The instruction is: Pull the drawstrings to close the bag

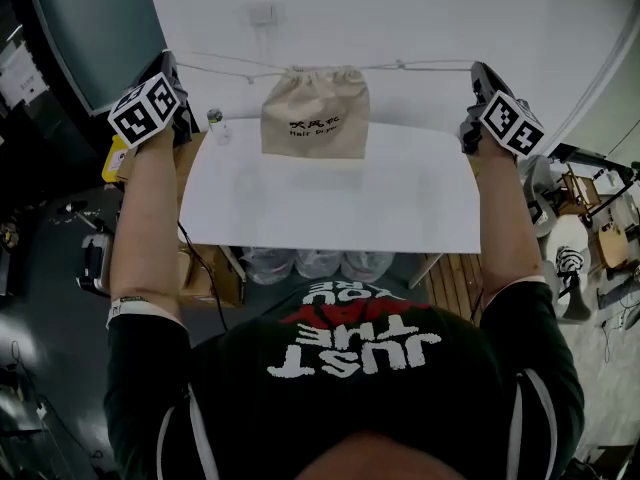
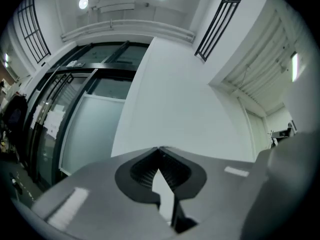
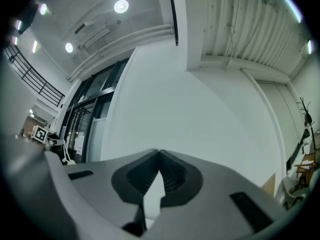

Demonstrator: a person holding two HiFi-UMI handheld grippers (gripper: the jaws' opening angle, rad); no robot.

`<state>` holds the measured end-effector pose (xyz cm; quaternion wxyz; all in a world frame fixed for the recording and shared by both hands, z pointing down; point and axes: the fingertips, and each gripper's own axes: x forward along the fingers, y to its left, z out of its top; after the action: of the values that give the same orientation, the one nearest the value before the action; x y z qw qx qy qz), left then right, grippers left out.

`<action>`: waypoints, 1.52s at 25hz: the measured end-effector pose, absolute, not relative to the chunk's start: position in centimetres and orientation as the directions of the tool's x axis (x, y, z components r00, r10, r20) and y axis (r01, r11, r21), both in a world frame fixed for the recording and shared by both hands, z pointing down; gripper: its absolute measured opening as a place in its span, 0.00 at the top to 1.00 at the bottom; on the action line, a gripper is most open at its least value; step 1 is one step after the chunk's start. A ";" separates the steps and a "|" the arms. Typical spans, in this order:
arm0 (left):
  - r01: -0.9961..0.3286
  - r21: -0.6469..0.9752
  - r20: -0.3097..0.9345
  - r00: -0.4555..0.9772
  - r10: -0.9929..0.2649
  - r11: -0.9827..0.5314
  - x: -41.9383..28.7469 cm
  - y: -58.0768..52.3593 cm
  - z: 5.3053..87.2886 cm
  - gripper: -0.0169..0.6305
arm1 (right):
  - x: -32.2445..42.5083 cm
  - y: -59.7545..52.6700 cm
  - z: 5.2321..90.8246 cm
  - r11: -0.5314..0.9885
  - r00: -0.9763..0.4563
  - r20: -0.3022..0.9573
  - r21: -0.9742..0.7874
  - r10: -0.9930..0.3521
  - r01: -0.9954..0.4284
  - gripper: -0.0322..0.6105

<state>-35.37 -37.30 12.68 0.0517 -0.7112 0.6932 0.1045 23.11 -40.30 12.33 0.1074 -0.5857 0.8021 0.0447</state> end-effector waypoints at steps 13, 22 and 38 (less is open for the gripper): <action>-0.974 -0.113 -0.186 0.214 -0.959 -0.196 -28.7 -37.0 13.2 0.96 | 18.8 -39.4 12.3 0.441 -0.431 -0.204 -0.002 -0.879 -0.898 0.94; -0.996 0.023 -0.180 0.083 -0.980 -0.088 -34.2 -37.7 13.8 0.96 | 22.2 -40.6 13.4 0.380 -0.363 -0.179 -0.065 -0.914 -0.923 0.94; -0.988 0.148 -0.169 0.007 -0.986 -0.032 -38.4 -37.9 14.8 0.96 | 27.1 -41.6 13.3 0.260 -0.205 -0.238 -0.228 -0.949 -0.938 0.94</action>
<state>-38.40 -37.87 14.83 0.0063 -0.7095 0.6955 0.1130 27.07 -41.56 13.26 0.1662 -0.6081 0.7761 -0.0168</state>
